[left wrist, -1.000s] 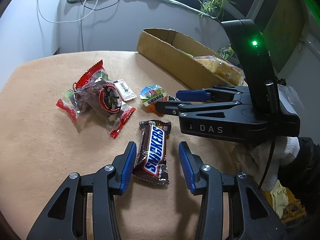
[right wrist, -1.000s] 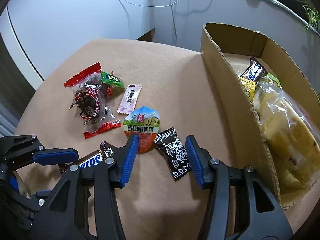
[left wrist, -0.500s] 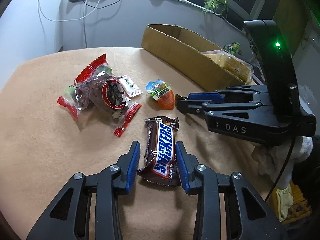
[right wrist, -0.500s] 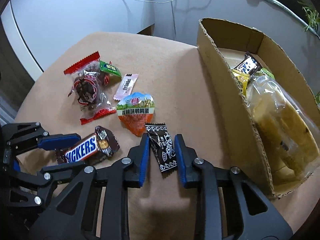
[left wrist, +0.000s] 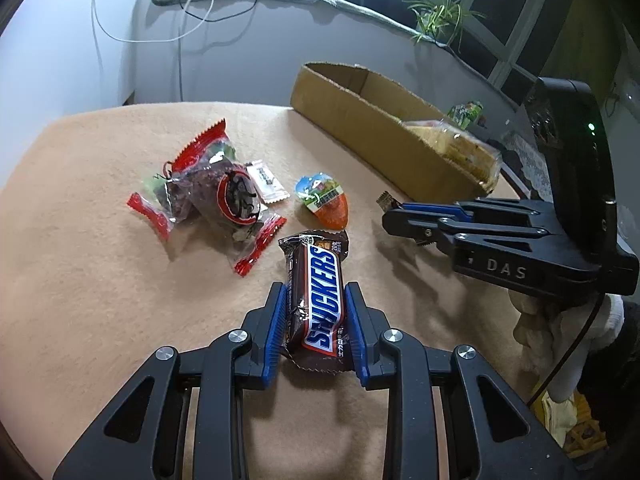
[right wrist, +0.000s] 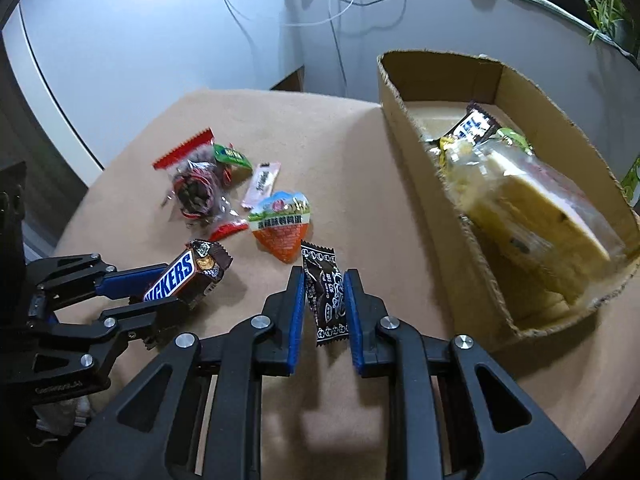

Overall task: Organize snacks
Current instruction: 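Carry both candies into the box and open both grippers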

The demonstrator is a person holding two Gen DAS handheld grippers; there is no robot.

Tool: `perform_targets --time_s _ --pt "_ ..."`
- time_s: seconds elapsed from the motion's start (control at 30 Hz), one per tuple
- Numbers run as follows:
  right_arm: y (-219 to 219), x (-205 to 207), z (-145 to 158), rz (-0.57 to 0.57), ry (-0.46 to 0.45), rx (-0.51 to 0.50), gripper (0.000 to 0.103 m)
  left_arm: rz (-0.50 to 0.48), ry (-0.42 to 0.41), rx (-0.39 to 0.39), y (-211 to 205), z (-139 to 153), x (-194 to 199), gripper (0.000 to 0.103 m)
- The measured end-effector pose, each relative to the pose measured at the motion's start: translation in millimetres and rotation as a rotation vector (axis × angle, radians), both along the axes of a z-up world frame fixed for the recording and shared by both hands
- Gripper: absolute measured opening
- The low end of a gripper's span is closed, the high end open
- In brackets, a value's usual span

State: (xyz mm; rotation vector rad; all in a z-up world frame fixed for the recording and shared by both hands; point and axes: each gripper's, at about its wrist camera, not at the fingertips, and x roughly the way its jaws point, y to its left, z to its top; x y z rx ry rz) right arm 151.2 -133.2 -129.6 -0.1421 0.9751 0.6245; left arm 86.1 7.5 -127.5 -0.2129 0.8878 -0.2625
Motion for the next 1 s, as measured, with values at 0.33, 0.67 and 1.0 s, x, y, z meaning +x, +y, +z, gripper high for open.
perform_targets --time_s 0.33,0.67,1.0 --pt "-23.1 -13.8 38.2 -0.020 -0.038 0.086 0.020 0.035 -0.039 -0.055 10.9 17.7 -8.7 0.028" --pt "-63.7 -8.4 75.5 -0.093 -0.107 0.126 0.020 0.047 -0.123 -0.065 6.9 52.7 16.2 0.028" --pt "-102.8 14.0 88.9 -0.183 -0.137 0.125 0.020 0.029 -0.166 -0.032 -9.2 75.0 60.7 0.028"
